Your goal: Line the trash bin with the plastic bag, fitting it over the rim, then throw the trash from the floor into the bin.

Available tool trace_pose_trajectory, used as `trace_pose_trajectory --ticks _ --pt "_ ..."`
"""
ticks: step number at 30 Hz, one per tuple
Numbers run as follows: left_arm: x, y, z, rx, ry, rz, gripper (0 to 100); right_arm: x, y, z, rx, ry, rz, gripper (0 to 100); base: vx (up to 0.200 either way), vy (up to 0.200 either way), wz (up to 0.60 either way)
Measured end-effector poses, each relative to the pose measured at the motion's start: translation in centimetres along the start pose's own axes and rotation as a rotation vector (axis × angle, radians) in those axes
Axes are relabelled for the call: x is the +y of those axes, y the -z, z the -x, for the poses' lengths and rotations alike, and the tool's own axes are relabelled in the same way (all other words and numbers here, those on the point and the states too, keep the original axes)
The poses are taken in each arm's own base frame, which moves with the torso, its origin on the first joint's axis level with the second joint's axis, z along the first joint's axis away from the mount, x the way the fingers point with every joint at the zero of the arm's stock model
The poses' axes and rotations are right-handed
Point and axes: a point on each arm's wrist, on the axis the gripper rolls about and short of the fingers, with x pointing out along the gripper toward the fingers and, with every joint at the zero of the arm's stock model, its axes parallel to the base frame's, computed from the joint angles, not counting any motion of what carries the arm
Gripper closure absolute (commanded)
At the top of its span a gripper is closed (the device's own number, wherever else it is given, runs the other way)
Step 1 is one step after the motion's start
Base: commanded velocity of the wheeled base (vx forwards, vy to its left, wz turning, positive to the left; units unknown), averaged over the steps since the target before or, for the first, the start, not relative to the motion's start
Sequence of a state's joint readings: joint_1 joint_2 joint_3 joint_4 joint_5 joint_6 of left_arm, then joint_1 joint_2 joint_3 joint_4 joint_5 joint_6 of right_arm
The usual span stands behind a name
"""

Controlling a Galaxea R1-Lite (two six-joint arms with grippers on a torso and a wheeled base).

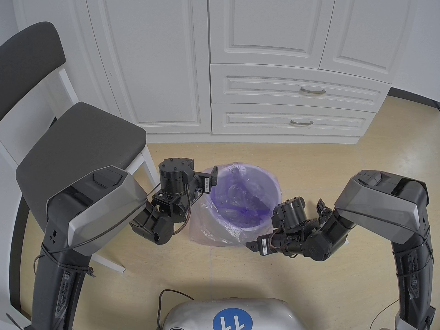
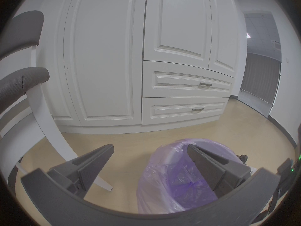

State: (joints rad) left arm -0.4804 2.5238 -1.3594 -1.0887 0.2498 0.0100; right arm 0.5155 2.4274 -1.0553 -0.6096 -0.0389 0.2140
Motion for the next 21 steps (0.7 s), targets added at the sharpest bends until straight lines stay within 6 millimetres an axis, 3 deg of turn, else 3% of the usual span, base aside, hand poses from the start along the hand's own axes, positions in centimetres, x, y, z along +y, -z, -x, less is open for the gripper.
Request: trace_pose_trajectory --ticks 5,11,16,21 --pt "-0.5 0.0 0.4 0.013 0.013 -0.005 0 1.4 0.8 0.9 -0.019 -0.033 0.02 0 0.0 0.0 0.0" --pt "-0.8 0.2 0.7 0.028 0.019 -0.016 0 2.3 0.4 4.4 -0.027 -0.074 0.085 0 0.0 0.0 0.0" --pt "-0.9 0.4 0.9 0.038 0.021 -0.024 0 2.1 -1.3 7.0 -0.097 -0.082 0.097 0 0.0 0.0 0.0" --pt "-0.9 0.4 0.9 0.04 0.021 -0.026 0 1.4 -4.0 7.0 -0.193 -0.007 0.021 0 0.0 0.0 0.0"
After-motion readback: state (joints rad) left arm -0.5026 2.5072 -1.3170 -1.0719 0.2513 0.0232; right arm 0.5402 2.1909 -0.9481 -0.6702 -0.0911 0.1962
